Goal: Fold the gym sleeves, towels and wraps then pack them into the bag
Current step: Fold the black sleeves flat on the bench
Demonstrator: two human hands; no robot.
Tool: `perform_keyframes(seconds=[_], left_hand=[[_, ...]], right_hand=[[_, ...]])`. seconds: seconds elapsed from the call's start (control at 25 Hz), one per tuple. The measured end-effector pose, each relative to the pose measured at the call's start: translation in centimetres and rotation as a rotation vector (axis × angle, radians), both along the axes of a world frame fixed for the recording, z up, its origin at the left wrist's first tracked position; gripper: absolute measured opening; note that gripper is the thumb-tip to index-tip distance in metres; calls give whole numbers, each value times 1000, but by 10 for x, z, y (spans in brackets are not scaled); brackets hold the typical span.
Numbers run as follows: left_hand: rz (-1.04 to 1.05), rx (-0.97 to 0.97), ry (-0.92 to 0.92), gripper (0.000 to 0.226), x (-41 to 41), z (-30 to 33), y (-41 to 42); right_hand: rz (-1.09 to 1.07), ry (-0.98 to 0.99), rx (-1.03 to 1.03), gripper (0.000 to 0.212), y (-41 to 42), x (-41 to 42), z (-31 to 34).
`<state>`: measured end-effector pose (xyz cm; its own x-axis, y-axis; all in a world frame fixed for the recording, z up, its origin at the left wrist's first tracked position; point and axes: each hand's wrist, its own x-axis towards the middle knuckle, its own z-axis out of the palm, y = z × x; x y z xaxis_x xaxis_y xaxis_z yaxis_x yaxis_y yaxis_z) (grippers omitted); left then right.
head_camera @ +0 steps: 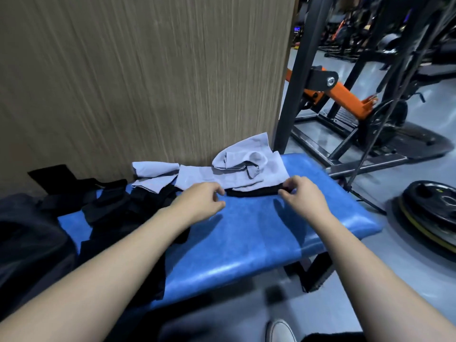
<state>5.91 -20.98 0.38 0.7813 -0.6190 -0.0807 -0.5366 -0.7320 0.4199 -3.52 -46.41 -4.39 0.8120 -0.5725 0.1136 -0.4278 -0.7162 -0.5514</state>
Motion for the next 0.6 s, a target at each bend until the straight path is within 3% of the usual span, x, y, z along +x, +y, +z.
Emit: perform_keyframes(seconds=[0.4, 0.6], left_hand=[[103, 34, -115, 45, 38, -52, -64], [52, -76, -363, 22, 41, -56, -67]], right_hand=[[22, -17, -78, 32, -7, 22, -23], [-31, -174, 26, 26, -3, 28, -18]])
